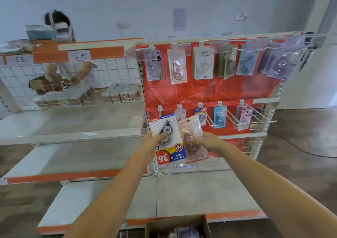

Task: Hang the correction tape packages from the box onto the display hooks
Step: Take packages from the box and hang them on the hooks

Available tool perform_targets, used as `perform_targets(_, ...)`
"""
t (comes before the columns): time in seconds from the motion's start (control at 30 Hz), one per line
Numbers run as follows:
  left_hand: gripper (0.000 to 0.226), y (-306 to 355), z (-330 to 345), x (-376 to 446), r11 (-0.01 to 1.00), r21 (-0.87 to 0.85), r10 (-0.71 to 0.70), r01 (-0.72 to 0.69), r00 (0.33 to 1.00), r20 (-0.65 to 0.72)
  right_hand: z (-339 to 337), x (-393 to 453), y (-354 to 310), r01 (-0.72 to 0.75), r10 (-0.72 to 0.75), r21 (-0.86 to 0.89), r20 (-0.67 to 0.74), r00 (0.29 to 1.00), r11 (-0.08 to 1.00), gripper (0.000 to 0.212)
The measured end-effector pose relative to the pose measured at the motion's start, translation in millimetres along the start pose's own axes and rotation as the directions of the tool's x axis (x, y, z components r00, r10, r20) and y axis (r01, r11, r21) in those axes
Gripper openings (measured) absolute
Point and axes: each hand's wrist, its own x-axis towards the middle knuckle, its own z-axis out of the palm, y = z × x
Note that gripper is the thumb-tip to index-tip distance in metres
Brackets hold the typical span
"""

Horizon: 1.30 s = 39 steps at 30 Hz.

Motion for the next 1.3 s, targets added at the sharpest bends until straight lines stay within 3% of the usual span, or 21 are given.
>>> perform_targets(0.13, 0.041, 1, 0, -1, 0.998, 0.067, -0.017, 0.015, 1.0, 0.025, 8, 7, 4, 0.036, -0.042, 0.075, 0.072, 0.997, 0.997, 0.061)
perform_targets(0.27, 0.036, 3, -9, 1, 0.997, 0.078, -0.011, 0.008, 0.999, 0.037, 10, 4, -1, 0.063, -0.065, 0.122, 0.013, 0.998, 0.99, 0.031)
perform_targets(0.53, 0.024, 23, -24, 23, 0.996, 0.083, 0.016, -0.021, 0.998, 0.061, -3, 7, -32, 0.168, -0.137, 0.243, -0.139, 0.981, 0.955, 0.03)
perform_targets(0.73, 0.018, 40, -18, 61, 0.997, 0.068, 0.037, -0.041, 0.998, 0.058, -38, 43, -79, 0.297, -0.234, 0.279, -0.239, 0.942, 0.913, 0.017)
perform_targets(0.93, 0.031, 43, -7, 101, 0.998, 0.025, 0.059, -0.059, 0.998, 0.005, -74, 96, -118, 0.388, -0.351, 0.207, -0.192, 0.916, 0.898, 0.016)
perform_targets(1.07, 0.024, 45, 1, 124, 0.996, 0.023, 0.088, -0.088, 0.995, -0.042, -88, 123, -135, 0.429, -0.399, 0.207, -0.173, 0.901, 0.879, 0.033)
perform_targets(1.3, 0.025, 32, 11, 138, 0.997, -0.006, 0.072, -0.073, 0.993, -0.088, -97, 149, -148, 0.465, -0.453, 0.223, -0.107, 0.885, 0.857, 0.033)
